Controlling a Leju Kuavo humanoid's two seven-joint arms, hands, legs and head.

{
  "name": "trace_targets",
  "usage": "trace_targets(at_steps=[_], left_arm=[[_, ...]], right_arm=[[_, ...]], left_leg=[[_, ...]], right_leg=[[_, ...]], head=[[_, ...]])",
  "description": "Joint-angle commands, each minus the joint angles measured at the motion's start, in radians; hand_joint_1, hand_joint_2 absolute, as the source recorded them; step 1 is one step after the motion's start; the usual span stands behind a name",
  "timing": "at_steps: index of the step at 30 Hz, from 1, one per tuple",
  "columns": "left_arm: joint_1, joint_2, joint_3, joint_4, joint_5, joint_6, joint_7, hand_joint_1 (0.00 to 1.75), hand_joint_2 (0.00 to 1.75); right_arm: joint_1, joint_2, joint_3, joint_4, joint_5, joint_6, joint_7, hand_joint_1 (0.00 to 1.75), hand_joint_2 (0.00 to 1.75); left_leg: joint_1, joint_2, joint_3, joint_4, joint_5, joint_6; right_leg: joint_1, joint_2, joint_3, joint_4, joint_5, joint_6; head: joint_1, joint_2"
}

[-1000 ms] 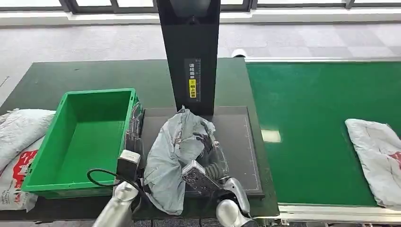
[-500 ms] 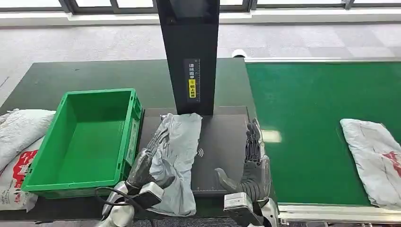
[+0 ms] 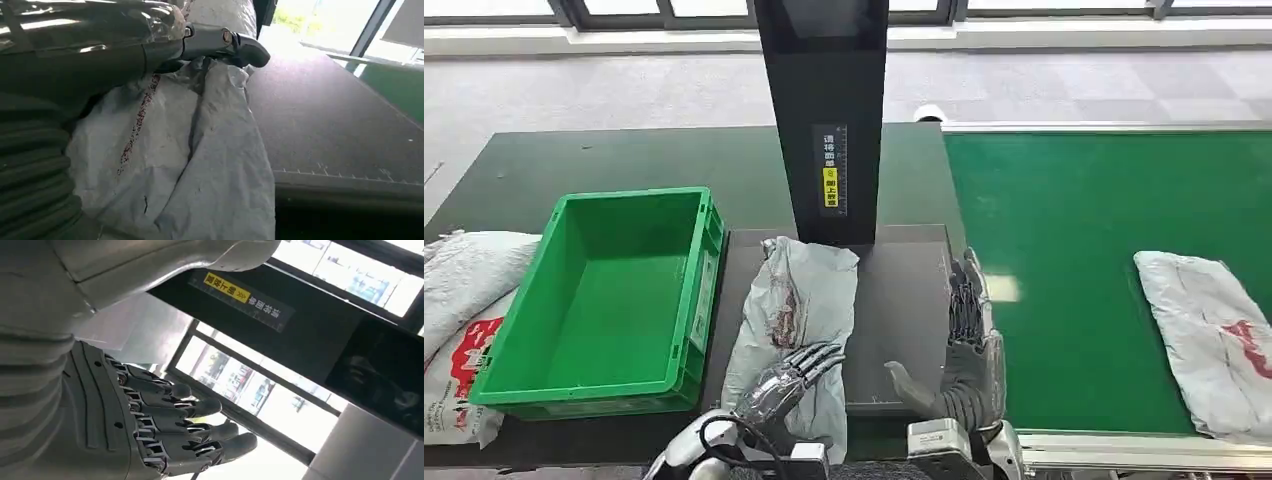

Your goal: Moved the parcel from conveyor to table for the left to box.

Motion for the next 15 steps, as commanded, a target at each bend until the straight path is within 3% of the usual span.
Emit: trace_targets(at_steps=[1, 4, 6, 7, 15], left_arm=[[-0.040, 0.046, -0.066, 0.140, -0.032, -0.025, 0.027, 0.00, 1.75], [-0.081, 0.030, -0.080, 0.243, -0.079, -0.056, 0.074, 0.00, 1.75], [-0.115, 0.006, -0.057, 0.294, -0.093, 0.060, 0.061, 0.00, 1.75], [-0.124, 0.001, -0.049, 0.281, -0.113, 0.125, 0.067, 1.75, 1.75], [-0.082, 0.004, 0.003, 0.053, -0.076, 0.144, 0.031, 1.75, 1.75]], right_arm=[[0.002, -0.023, -0.043, -0.008, 0.003, 0.003, -0.001, 0.00, 1.75], [0.021, -0.020, -0.050, -0.040, 0.004, 0.000, -0.008, 0.00, 1.75], [0.048, -0.016, -0.056, -0.079, 0.011, 0.003, -0.007, 0.00, 1.75], [0.062, -0.014, -0.060, -0.099, 0.009, 0.001, -0.009, 0.00, 1.75], [0.115, -0.026, -0.055, -0.164, 0.000, -0.017, -0.012, 0.00, 1.75]], left_leg=[[-0.001, 0.000, 0.003, -0.003, 0.001, 0.004], [-0.001, -0.001, 0.003, -0.002, 0.000, 0.002], [-0.001, -0.003, 0.004, -0.002, 0.001, 0.003], [-0.002, -0.003, 0.005, -0.003, 0.002, 0.004], [-0.002, -0.003, 0.001, -0.001, 0.002, 0.007]], right_leg=[[-0.001, -0.001, 0.003, -0.002, 0.000, 0.000], [-0.001, -0.001, 0.003, -0.001, 0.000, 0.000], [-0.001, -0.004, 0.005, -0.002, 0.000, 0.000], [-0.001, -0.004, 0.006, -0.003, 0.000, 0.000], [-0.001, -0.005, 0.006, -0.001, 0.000, 0.002]], head=[[0.000, 0.000], [0.000, 0.000], [0.000, 0.000], [0.000, 0.000], [0.000, 0.000]])
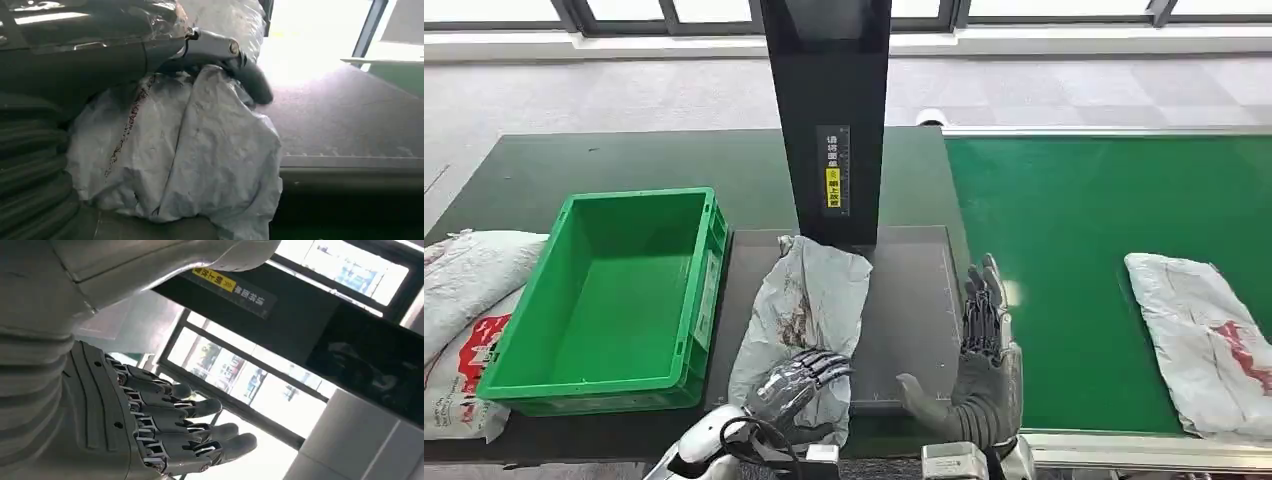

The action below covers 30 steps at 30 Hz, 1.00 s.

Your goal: Moved the parcel from conveyor to table for the left to box.

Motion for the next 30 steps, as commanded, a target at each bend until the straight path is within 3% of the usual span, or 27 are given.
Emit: trace_targets(at_steps=[1, 3, 8, 10, 12, 18, 30], left_arm=[[0.000, 0.025, 0.040, -0.090, 0.056, 0.051, -0.027, 1.75, 1.75], [0.018, 0.033, 0.047, -0.127, 0.072, 0.068, -0.036, 1.75, 1.75], [0.081, 0.039, 0.078, -0.251, 0.154, 0.115, -0.085, 1.75, 1.75], [0.090, 0.038, 0.084, -0.279, 0.175, 0.121, -0.102, 1.75, 1.75], [0.092, 0.037, 0.085, -0.286, 0.187, 0.120, -0.110, 1.75, 1.75], [0.092, 0.037, 0.085, -0.286, 0.187, 0.120, -0.110, 1.75, 1.75], [0.184, 0.033, 0.113, -0.521, 0.316, 0.306, -0.242, 1.75, 1.75]], right_arm=[[0.048, -0.030, -0.042, -0.059, -0.013, -0.014, -0.001, 0.00, 1.75], [0.054, -0.037, -0.035, -0.058, -0.018, -0.018, -0.003, 0.00, 1.75], [0.059, -0.055, -0.012, -0.054, -0.038, -0.027, -0.009, 0.00, 1.75], [0.059, -0.058, -0.002, -0.056, -0.039, -0.030, -0.008, 0.00, 1.75], [0.058, -0.059, 0.001, -0.056, -0.040, -0.030, -0.007, 0.00, 1.75], [0.058, -0.059, 0.001, -0.056, -0.040, -0.030, -0.007, 0.00, 1.75], [0.036, -0.058, 0.025, -0.035, -0.049, -0.025, -0.011, 0.00, 1.75]], left_leg=[[-0.001, 0.000, -0.005, 0.000, 0.000, 0.006], [-0.001, 0.002, -0.008, 0.000, -0.002, 0.002], [-0.002, 0.005, -0.006, -0.004, 0.002, 0.006], [-0.001, 0.005, -0.005, -0.002, 0.003, 0.001], [-0.001, 0.004, 0.002, -0.002, 0.004, 0.001], [-0.001, 0.004, 0.002, -0.002, 0.002, 0.000], [0.000, 0.004, 0.001, -0.001, 0.002, 0.000]], right_leg=[[0.000, -0.001, -0.003, 0.000, 0.001, 0.001], [0.000, 0.001, -0.004, 0.000, -0.001, -0.001], [-0.001, 0.003, -0.003, -0.003, 0.006, -0.001], [0.000, 0.003, -0.003, -0.002, 0.005, -0.001], [-0.001, 0.003, -0.003, -0.002, 0.004, -0.001], [0.000, 0.003, -0.003, -0.001, 0.003, -0.002], [0.000, 0.003, -0.004, -0.001, 0.002, -0.002]], head=[[0.000, 0.000], [0.000, 0.000], [0.000, 0.000], [0.000, 0.000], [0.000, 0.000], [0.000, 0.000], [0.000, 0.000]])
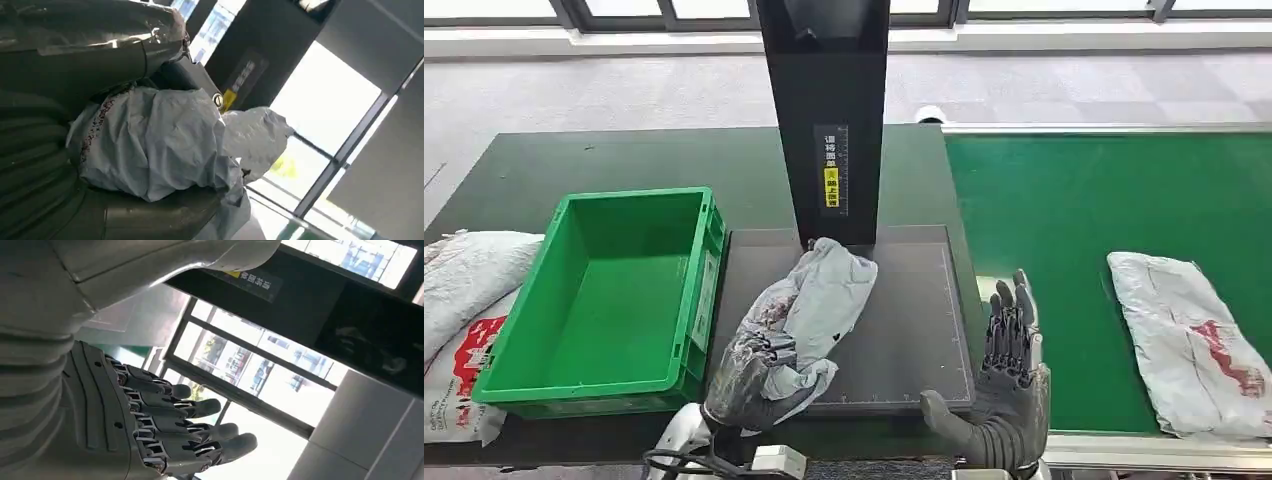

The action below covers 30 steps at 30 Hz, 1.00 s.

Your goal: Moved the parcel from conveyor to table for the left to box.

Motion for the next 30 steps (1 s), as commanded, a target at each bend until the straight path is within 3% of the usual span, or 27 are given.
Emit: trace_targets(at_steps=[1, 6, 9, 13, 15, 17, 25, 30], left_arm=[[0.042, 0.026, 0.068, -0.147, 0.027, 0.122, -0.058, 1.75, 1.75], [0.037, 0.019, 0.163, -0.271, 0.131, 0.194, -0.105, 1.75, 1.75], [-0.008, 0.009, 0.257, -0.221, 0.134, 0.194, -0.099, 1.75, 1.75], [-0.026, -0.007, 0.292, -0.189, 0.138, 0.194, -0.101, 1.75, 1.75], [-0.063, 0.015, 0.308, -0.134, 0.147, 0.189, -0.013, 1.75, 1.75], [-0.121, 0.038, 0.351, -0.037, 0.225, 0.090, 0.082, 1.75, 1.75], [-0.280, 0.058, 0.522, 0.322, 0.250, -0.001, 0.143, 1.75, 1.75], [-0.288, 0.059, 0.538, 0.343, 0.253, -0.009, 0.146, 1.75, 1.75]], right_arm=[[-0.027, -0.034, 0.032, 0.028, -0.009, -0.002, -0.005, 0.00, 1.75], [-0.037, -0.035, 0.038, 0.050, -0.010, -0.014, -0.006, 0.00, 1.75], [-0.035, -0.036, 0.042, 0.058, -0.012, -0.018, -0.010, 0.00, 1.75], [-0.031, -0.037, 0.044, 0.055, -0.010, -0.016, -0.008, 0.00, 1.75], [-0.030, -0.036, 0.046, 0.056, -0.004, -0.010, -0.004, 0.00, 1.75], [-0.035, -0.036, 0.048, 0.059, 0.005, 0.003, 0.000, 0.00, 1.75], [-0.076, -0.028, 0.042, 0.102, 0.018, 0.050, 0.004, 0.00, 1.75], [-0.084, -0.026, 0.041, 0.110, 0.018, 0.053, 0.003, 0.00, 1.75]], left_leg=[[-0.001, 0.003, 0.002, -0.002, 0.000, 0.004], [-0.001, 0.004, 0.001, -0.001, -0.001, 0.003], [-0.001, 0.005, 0.002, -0.002, 0.000, 0.004], [-0.001, 0.002, 0.003, -0.003, 0.001, 0.003], [-0.001, 0.002, 0.002, -0.002, 0.000, 0.003], [-0.001, 0.001, 0.003, -0.003, 0.001, 0.003], [-0.001, 0.002, 0.004, -0.003, 0.002, 0.002], [-0.001, 0.003, 0.005, -0.004, 0.002, 0.003]], right_leg=[[-0.001, 0.002, 0.001, -0.002, 0.000, 0.000], [0.000, 0.003, 0.000, 0.000, 0.000, 0.000], [-0.001, 0.003, 0.001, -0.002, 0.001, 0.000], [-0.001, 0.001, 0.002, -0.002, 0.001, 0.000], [0.000, 0.001, 0.002, -0.002, 0.001, 0.000], [0.000, 0.000, 0.002, -0.003, 0.001, 0.000], [-0.001, 0.001, 0.003, -0.002, 0.002, -0.001], [-0.001, 0.003, 0.003, -0.003, 0.002, -0.001]], head=[[0.000, 0.000], [0.000, 0.000], [0.000, 0.000], [0.000, 0.000], [0.000, 0.000], [0.000, 0.000], [0.000, 0.000], [0.000, 0.000]])
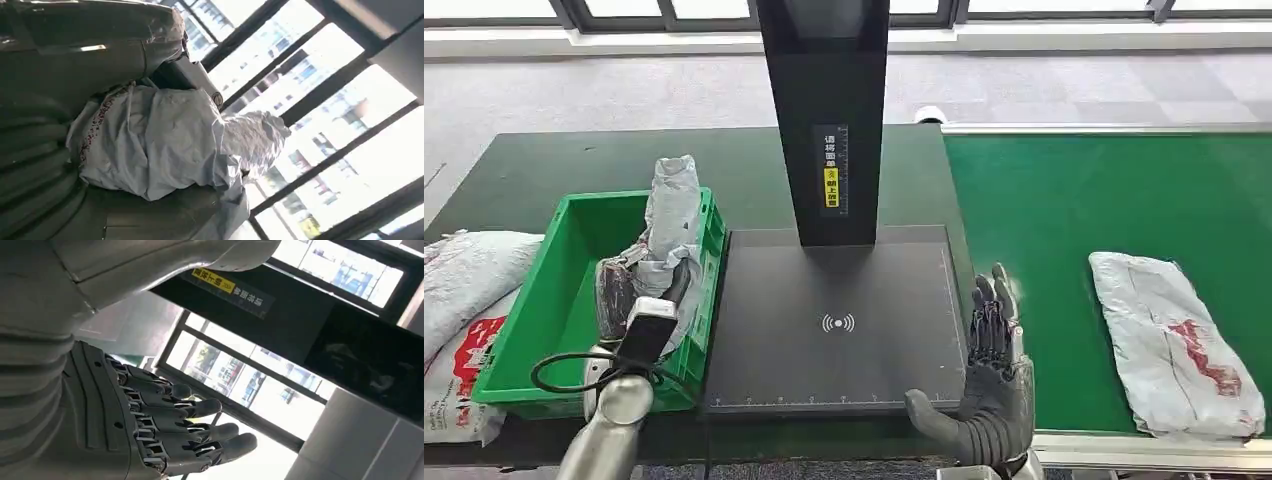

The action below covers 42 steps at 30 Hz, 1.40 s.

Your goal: Moved the parcel from conveyor to table for the left to box.

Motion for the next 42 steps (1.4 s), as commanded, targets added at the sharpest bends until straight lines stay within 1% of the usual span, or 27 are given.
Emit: trace_targets(at_steps=[1, 3, 4, 7, 10, 11, 12, 13, 16, 17, 18, 21, 22, 23, 24, 25, 29, 31, 33, 34, 36, 37, 38, 39, 40, 41, 42], left_arm=[[-0.102, 0.038, 0.138, 0.236, -0.006, -0.016, 0.013, 1.75, 1.75], [-0.102, 0.038, 0.138, 0.236, -0.006, -0.016, 0.013, 1.75, 1.75], [-0.102, 0.038, 0.138, 0.236, -0.006, -0.016, 0.013, 1.75, 1.75], [-0.112, 0.035, 0.173, 0.262, -0.028, -0.021, 0.044, 1.75, 1.75], [-0.125, 0.038, 0.199, 0.287, -0.027, -0.015, 0.036, 1.75, 1.75], [-0.124, 0.037, 0.206, 0.285, -0.023, -0.014, 0.032, 1.75, 1.75], [-0.125, 0.037, 0.212, 0.282, -0.018, -0.015, 0.028, 1.41, 1.75], [-0.122, 0.032, 0.223, 0.271, -0.010, 0.001, 0.021, 0.00, 1.75], [-0.107, 0.025, 0.227, 0.224, 0.029, 0.017, -0.008, 0.00, 1.75], [-0.099, 0.025, 0.222, 0.209, 0.031, 0.022, 0.005, 0.00, 0.00], [-0.099, 0.025, 0.222, 0.209, 0.031, 0.022, 0.005, 0.00, 0.00], [-0.096, 0.024, 0.221, 0.205, 0.030, 0.023, 0.006, 0.00, 0.00], [-0.096, 0.024, 0.221, 0.205, 0.030, 0.023, 0.006, 0.00, 0.00], [-0.090, 0.024, 0.215, 0.199, 0.031, 0.020, 0.006, 0.00, 0.00], [-0.086, 0.024, 0.211, 0.191, 0.036, 0.017, 0.004, 0.00, 0.00], [-0.058, 0.023, 0.191, 0.149, 0.050, 0.009, 0.003, 0.00, 0.00], [0.040, 0.007, 0.151, 0.016, 0.082, 0.018, -0.005, 0.00, 0.00], [0.067, -0.006, 0.126, -0.019, 0.082, 0.017, -0.005, 0.00, 0.00], [0.070, -0.008, 0.103, -0.020, 0.055, 0.028, 0.014, 0.00, 0.00], [0.070, -0.017, 0.098, -0.020, 0.034, 0.051, 0.026, 0.00, 0.00], [0.074, -0.041, 0.111, -0.023, -0.013, 0.162, 0.051, 0.00, 0.00], [0.080, -0.035, 0.092, -0.027, -0.042, 0.177, 0.077, 0.00, 0.00], [0.080, -0.035, 0.092, -0.027, -0.042, 0.177, 0.077, 0.00, 0.00], [0.082, -0.026, 0.071, -0.029, -0.116, 0.182, 0.122, 0.00, 0.00], [0.090, -0.042, 0.090, -0.052, -0.207, 0.187, 0.147, 0.00, 0.00], [0.093, -0.052, 0.097, -0.064, -0.231, 0.187, 0.141, 0.00, 0.00], [0.106, -0.079, 0.132, -0.107, -0.253, 0.187, 0.102, 0.00, 0.00]], right_arm=[[-0.048, -0.025, 0.022, 0.087, -0.003, 0.008, 0.001, 0.00, 1.75], [-0.048, -0.025, 0.022, 0.087, -0.003, 0.008, 0.001, 0.00, 1.75], [-0.048, -0.025, 0.022, 0.087, -0.003, 0.008, 0.001, 0.00, 1.75], [-0.059, -0.029, 0.027, 0.106, 0.000, 0.011, 0.003, 0.00, 1.75], [-0.079, -0.023, 0.025, 0.128, 0.000, 0.009, 0.002, 0.00, 1.75], [-0.084, -0.020, 0.025, 0.132, 0.000, 0.010, 0.001, 0.00, 1.75], [-0.089, -0.018, 0.022, 0.134, 0.000, 0.011, 0.001, 0.00, 1.75], [-0.096, -0.014, 0.019, 0.137, 0.000, 0.012, 0.000, 0.00, 1.75], [-0.098, -0.007, 0.012, 0.136, 0.003, 0.002, 0.000, 0.00, 1.75], [-0.096, -0.006, 0.008, 0.134, 0.009, -0.005, 0.005, 0.00, 1.75], [-0.096, -0.006, 0.008, 0.134, 0.009, -0.005, 0.005, 0.00, 1.75], [-0.095, -0.008, 0.005, 0.132, 0.009, -0.007, 0.005, 0.00, 1.75], [-0.095, -0.008, 0.005, 0.132, 0.009, -0.007, 0.005, 0.00, 1.75], [-0.093, -0.008, 0.002, 0.131, 0.011, -0.009, 0.007, 0.00, 1.75], [-0.092, -0.006, -0.002, 0.132, 0.018, -0.013, 0.018, 0.00, 1.75], [-0.090, -0.003, -0.030, 0.136, 0.083, -0.040, 0.085, 0.00, 1.75], [-0.077, -0.002, -0.108, 0.124, 0.146, -0.053, 0.141, 0.00, 1.75], [-0.065, 0.001, -0.143, 0.113, 0.180, -0.050, 0.163, 0.00, 1.75], [-0.055, 0.004, -0.170, 0.110, 0.228, -0.044, 0.185, 0.00, 1.75], [-0.049, 0.006, -0.185, 0.108, 0.255, -0.049, 0.201, 0.00, 1.75], [-0.049, 0.011, -0.205, 0.111, 0.310, -0.049, 0.240, 0.00, 1.75], [-0.052, 0.018, -0.220, 0.118, 0.333, -0.043, 0.258, 0.00, 1.75], [-0.052, 0.018, -0.220, 0.118, 0.333, -0.043, 0.258, 0.00, 1.75], [-0.048, 0.022, -0.240, 0.118, 0.369, -0.035, 0.282, 0.00, 1.75], [-0.045, 0.029, -0.263, 0.123, 0.429, -0.038, 0.317, 0.00, 1.75], [-0.045, 0.030, -0.274, 0.127, 0.458, -0.031, 0.336, 0.00, 1.75], [-0.050, 0.033, -0.309, 0.148, 0.502, -0.012, 0.387, 0.00, 1.75]], left_leg=[[-0.001, 0.001, 0.003, -0.002, 0.000, 0.003], [-0.002, 0.002, 0.003, -0.003, 0.000, 0.003], [-0.001, 0.000, 0.003, -0.002, 0.000, 0.002], [-0.001, 0.001, 0.003, -0.003, 0.001, 0.004], [-0.001, 0.001, 0.003, -0.002, 0.000, 0.002], [-0.001, 0.003, 0.003, -0.004, 0.001, 0.003], [-0.001, 0.005, 0.000, -0.005, 0.002, 0.004], [-0.001, 0.005, -0.003, -0.005, 0.002, 0.003], [0.000, 0.004, -0.002, -0.005, 0.000, 0.002], [0.000, 0.004, -0.002, -0.006, 0.001, 0.003], [0.000, 0.003, -0.001, -0.005, 0.002, -0.001], [0.000, 0.003, 0.000, -0.007, 0.003, 0.000], [0.000, 0.002, 0.006, -0.006, 0.004, -0.001], [0.000, 0.003, 0.007, -0.008, 0.004, 0.001], [0.000, 0.003, 0.008, -0.006, 0.004, -0.001], [-0.001, 0.003, 0.008, -0.007, 0.004, -0.001], [0.000, 0.005, 0.008, -0.007, 0.004, 0.000], [0.000, 0.004, 0.007, -0.007, 0.003, 0.000], [0.000, 0.001, 0.007, -0.007, 0.003, 0.001], [-0.001, 0.000, 0.007, -0.007, 0.003, 0.002], [-0.001, -0.001, 0.005, -0.005, 0.003, -0.001], [-0.001, -0.001, 0.005, -0.006, 0.003, 0.001], [-0.001, 0.000, 0.004, -0.005, 0.002, 0.000], [-0.002, 0.000, 0.006, -0.007, 0.002, 0.003], [-0.002, 0.001, 0.007, -0.008, 0.003, 0.004], [-0.002, 0.001, 0.006, -0.008, 0.003, 0.003], [-0.001, 0.000, 0.004, -0.005, 0.002, -0.001]], right_leg=[[0.000, 0.000, 0.003, -0.002, 0.001, 0.000], [-0.001, 0.001, 0.002, -0.002, 0.001, 0.000], [-0.001, 0.000, 0.003, -0.002, 0.000, 0.000], [-0.001, 0.000, 0.003, -0.002, 0.001, 0.000], [0.000, 0.000, 0.003, -0.001, 0.001, 0.000], [0.000, 0.002, 0.003, -0.002, 0.002, -0.001], [-0.001, 0.003, 0.003, -0.002, 0.003, -0.001], [-0.001, 0.003, 0.002, -0.002, 0.003, -0.002], [0.000, 0.002, 0.004, -0.002, 0.002, -0.003], [0.000, 0.002, 0.004, -0.002, 0.003, -0.003], [0.000, 0.001, 0.005, -0.001, 0.002, -0.004], [0.000, 0.001, 0.004, -0.002, 0.002, -0.004], [-0.001, 0.001, 0.004, -0.001, 0.002, -0.004], [-0.001, 0.001, 0.005, -0.003, 0.003, -0.005], [-0.001, 0.001, 0.005, -0.001, 0.002, -0.005], [-0.001, 0.002, 0.005, -0.001, 0.002, -0.005], [0.000, 0.003, 0.004, -0.002, 0.003, -0.004], [0.000, 0.002, 0.004, -0.002, 0.002, -0.004], [0.000, 0.000, 0.004, -0.003, 0.002, -0.004], [0.000, -0.001, 0.004, -0.002, 0.001, -0.004], [0.000, -0.002, 0.003, 0.000, 0.001, -0.004], [-0.001, -0.003, 0.003, -0.001, 0.001, -0.004], [0.000, -0.001, 0.002, 0.000, 0.001, -0.004], [-0.001, -0.001, 0.003, -0.003, 0.001, -0.004], [-0.001, -0.001, 0.004, -0.004, 0.002, -0.004], [-0.001, -0.001, 0.003, -0.004, 0.002, -0.004], [0.000, -0.001, 0.001, 0.000, 0.001, -0.004]], head=[[0.000, 0.000], [0.000, 0.000], [0.000, 0.000], [0.000, 0.000], [0.000, 0.000], [0.000, 0.000], [0.000, 0.000], [0.000, 0.000], [0.000, 0.000], [0.000, 0.000], [0.000, 0.000], [0.000, 0.000], [0.000, 0.000], [0.000, 0.000], [0.000, 0.000], [0.000, 0.000], [0.000, 0.000], [0.000, 0.000], [0.000, 0.000], [0.000, 0.000], [0.000, 0.000], [0.000, 0.000], [0.000, 0.000], [0.000, 0.000], [0.000, 0.000], [0.000, 0.000], [0.000, 0.000]])
